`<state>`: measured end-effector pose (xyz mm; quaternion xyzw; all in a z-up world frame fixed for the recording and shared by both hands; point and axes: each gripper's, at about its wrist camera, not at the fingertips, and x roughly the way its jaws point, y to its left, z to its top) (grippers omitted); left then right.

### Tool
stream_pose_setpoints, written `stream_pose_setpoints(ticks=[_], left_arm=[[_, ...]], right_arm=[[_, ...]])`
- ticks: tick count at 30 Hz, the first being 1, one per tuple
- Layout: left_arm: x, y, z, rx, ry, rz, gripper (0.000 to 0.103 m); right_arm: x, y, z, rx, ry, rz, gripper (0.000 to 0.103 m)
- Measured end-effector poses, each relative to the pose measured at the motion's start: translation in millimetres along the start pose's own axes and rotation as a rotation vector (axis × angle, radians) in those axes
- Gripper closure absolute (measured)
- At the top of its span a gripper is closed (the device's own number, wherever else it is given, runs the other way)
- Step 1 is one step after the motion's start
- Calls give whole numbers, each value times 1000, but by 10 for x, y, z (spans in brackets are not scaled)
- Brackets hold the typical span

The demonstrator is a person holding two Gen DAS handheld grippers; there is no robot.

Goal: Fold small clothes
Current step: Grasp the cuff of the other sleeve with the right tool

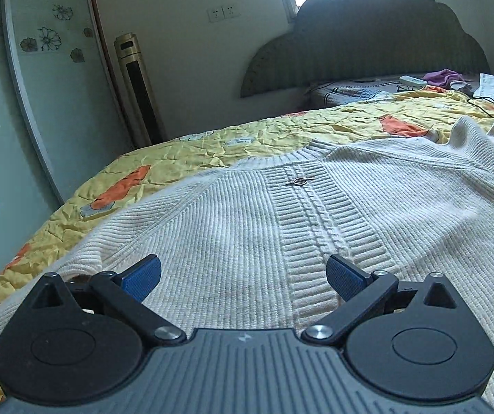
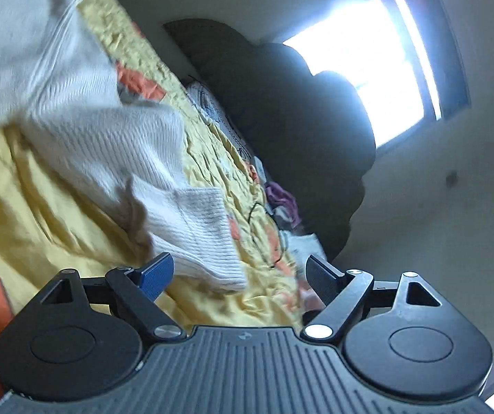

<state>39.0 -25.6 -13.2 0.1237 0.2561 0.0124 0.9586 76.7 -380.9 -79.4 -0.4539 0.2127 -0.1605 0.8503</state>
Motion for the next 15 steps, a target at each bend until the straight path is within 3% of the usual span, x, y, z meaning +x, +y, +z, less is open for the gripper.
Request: stream_pose_setpoints(ticks=[3,7,12,15], left_arm=[[57,-34,-30,-7,19,-21,0],[125,-122,-67,21,42,-24,0],[168,-188,-97,54,60,-22,0],[198,-201,-110,59,76,-26,0]], right_arm=[[174,25,-124,-138,18,-12,23],[339,-27,-144,-88,18,74,33],[336,41,-51,-125,-56,139,40],[336,-43,36,-73,-65,229,55]])
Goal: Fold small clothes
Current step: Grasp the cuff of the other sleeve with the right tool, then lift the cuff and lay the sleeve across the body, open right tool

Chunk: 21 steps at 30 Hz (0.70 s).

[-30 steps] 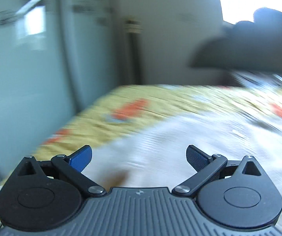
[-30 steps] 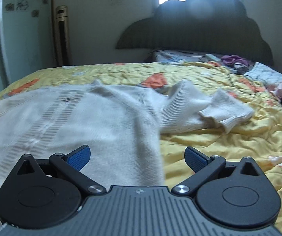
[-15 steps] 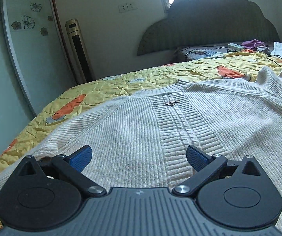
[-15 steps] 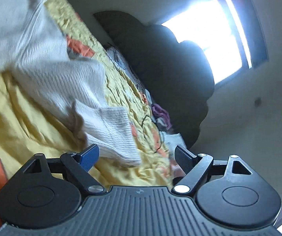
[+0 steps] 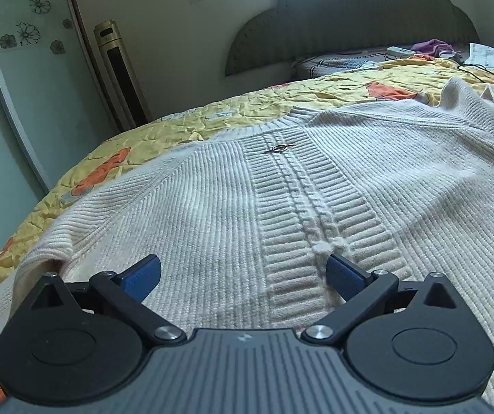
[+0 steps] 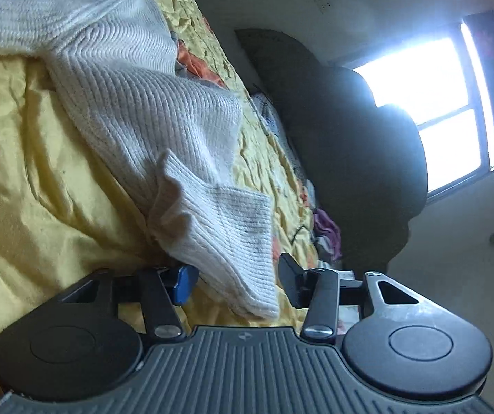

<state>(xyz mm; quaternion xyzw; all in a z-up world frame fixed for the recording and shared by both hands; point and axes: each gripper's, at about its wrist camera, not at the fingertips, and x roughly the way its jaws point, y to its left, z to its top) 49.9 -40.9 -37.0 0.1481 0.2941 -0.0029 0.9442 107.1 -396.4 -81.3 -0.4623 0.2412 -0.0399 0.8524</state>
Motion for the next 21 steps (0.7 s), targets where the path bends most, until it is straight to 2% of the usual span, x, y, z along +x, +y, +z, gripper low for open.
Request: stream_pose_setpoints(ticks=[2,3,6,8,10,12,15,16,17,18,20,21], left_arm=[[11,5,-7,-4,7,-6,0],[20,5,-11,-5,10,-9,0],[44,-15,-15,-4,18,-9,0],[48,-29,-13,2,17,-6,0],[46,-40,-15,7,14,-2,0],[49,-38,-15,6,15,-3,0],[49,-43,-13,5,16,-3,0],[48,-42,-12,4,16,-4,0],[47,-42,-13,4,16,-4,0],[42,-37,-12,2,15,-6,0],[29,-31,-6,2,13,-9,0],[22,-25,-1,1,12,-11,0]], right_arm=[[-18,-178,33,132,-4,80,77],[-35,-297,16,232,-10,119,80],[3,-630,-77,518,-26,186,81],[100,-749,-156,630,-1,214,82],[210,-763,-238,683,20,234,81],[295,-693,-293,707,15,262,73],[409,-581,-256,706,16,249,71],[469,-567,-244,724,25,244,75],[480,-579,-231,754,32,246,85],[479,-617,-222,806,35,245,88],[450,-710,-238,948,19,266,88],[422,-780,-287,1070,1,310,88]])
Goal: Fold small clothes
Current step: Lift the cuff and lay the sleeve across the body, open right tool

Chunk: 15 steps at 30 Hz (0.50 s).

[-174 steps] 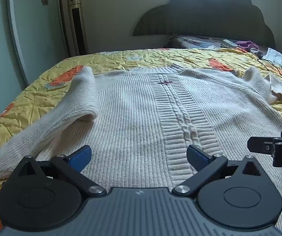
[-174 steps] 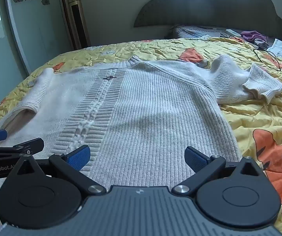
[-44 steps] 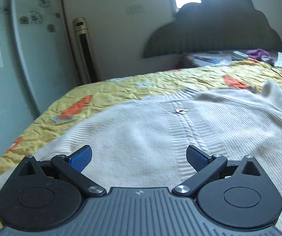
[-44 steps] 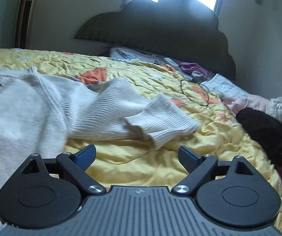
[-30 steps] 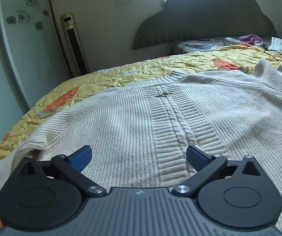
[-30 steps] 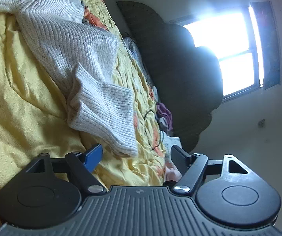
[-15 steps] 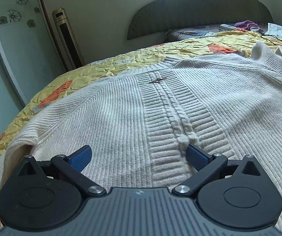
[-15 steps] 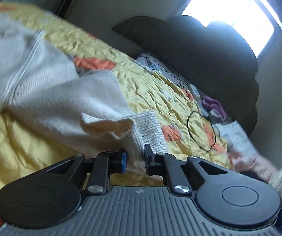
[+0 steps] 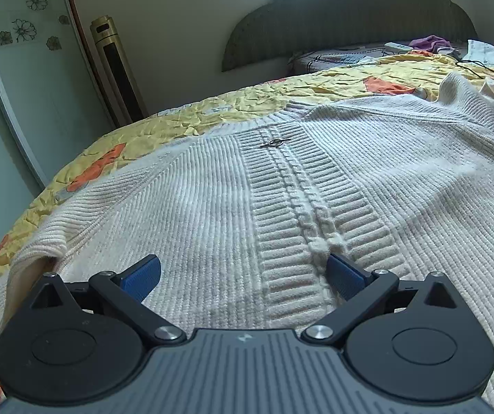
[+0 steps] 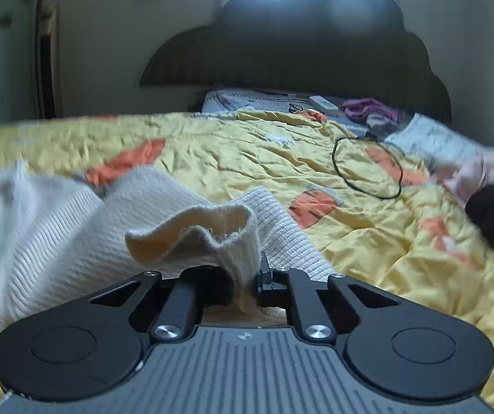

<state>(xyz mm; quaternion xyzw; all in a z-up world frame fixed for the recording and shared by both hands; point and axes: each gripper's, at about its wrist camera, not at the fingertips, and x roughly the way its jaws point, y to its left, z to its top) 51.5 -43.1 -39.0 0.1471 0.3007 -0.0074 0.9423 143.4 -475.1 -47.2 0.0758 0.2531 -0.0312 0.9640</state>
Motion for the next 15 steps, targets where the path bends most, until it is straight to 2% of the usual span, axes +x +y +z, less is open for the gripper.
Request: stream_pose_setpoints(ticks=[3,8,12,15], left_arm=[[-20,31,19,-9,3,-11,0],[-26,173,58,-56,25,-27,0],[-32,313,85,-85,20,0,0],[-25,406,82,-110,25,7,0]], right_arm=[[-65,-130,18,325,9,172,88],[-50,20,-33,594,38,392,88],[0,231,-7,709,71,477,88],[14,455,63,676,100,474,88]])
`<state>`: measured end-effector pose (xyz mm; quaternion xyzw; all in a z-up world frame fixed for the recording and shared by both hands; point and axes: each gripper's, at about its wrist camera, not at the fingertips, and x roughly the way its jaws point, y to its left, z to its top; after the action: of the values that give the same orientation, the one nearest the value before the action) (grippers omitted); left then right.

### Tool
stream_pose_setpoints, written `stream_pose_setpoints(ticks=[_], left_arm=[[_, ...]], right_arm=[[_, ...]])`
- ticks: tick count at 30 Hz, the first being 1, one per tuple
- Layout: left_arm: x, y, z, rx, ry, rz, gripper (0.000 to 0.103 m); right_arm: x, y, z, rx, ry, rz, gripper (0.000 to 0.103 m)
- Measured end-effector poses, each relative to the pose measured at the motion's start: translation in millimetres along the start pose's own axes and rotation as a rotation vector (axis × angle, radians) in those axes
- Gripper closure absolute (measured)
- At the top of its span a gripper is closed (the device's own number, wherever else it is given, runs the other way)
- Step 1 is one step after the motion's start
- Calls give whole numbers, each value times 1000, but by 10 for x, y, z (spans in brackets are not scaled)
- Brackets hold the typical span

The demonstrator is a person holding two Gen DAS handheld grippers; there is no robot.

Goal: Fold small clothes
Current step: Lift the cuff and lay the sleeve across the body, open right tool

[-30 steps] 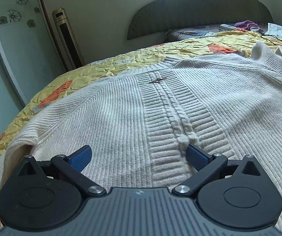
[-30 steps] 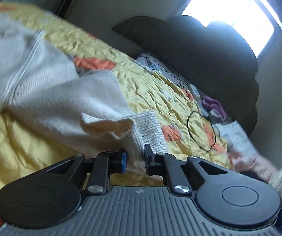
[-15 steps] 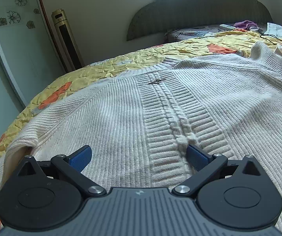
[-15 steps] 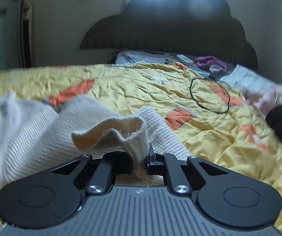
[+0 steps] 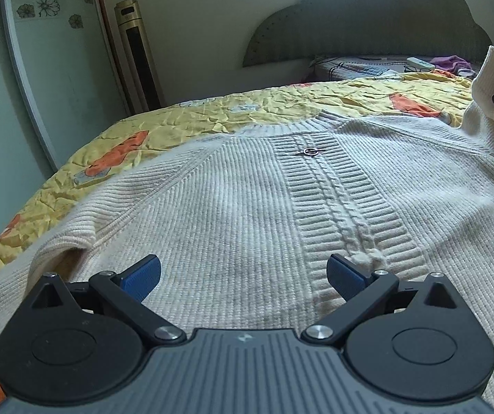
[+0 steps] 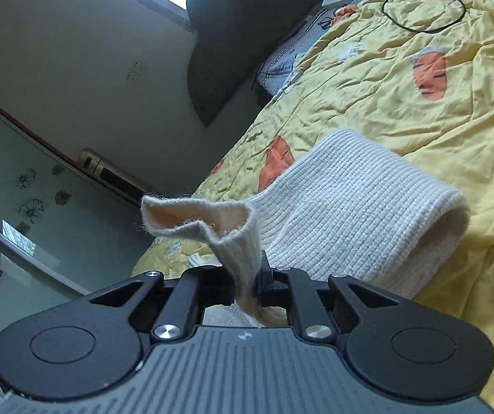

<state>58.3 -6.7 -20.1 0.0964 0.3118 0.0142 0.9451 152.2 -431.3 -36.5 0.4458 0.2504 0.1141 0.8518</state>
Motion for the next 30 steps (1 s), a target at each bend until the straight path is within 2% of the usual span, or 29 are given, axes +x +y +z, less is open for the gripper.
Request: stream_pose_setpoints(ticks=[3,7,10,15,22,30], left_arm=[[10,57,-7,-17,7,-1,0],[17,80,-17,-24,15,-2,0],[13,86,-19,-27,14,-6,0],[33,89,-29,-36,27,-10,0],[82,119,-65,-39,31,1,0],[167,172,-133,-53,41,-9,0]], right_arm=[[79,174,-70,-58,15,-28,88],[70,300,-128,-61,27,41,88],[53,475,-181,-92,25,59,88],[113,649,-262,-59,28,122,88],[412,561,-516,65,112,127,88],[548,1060,-630,8,117,202,88]])
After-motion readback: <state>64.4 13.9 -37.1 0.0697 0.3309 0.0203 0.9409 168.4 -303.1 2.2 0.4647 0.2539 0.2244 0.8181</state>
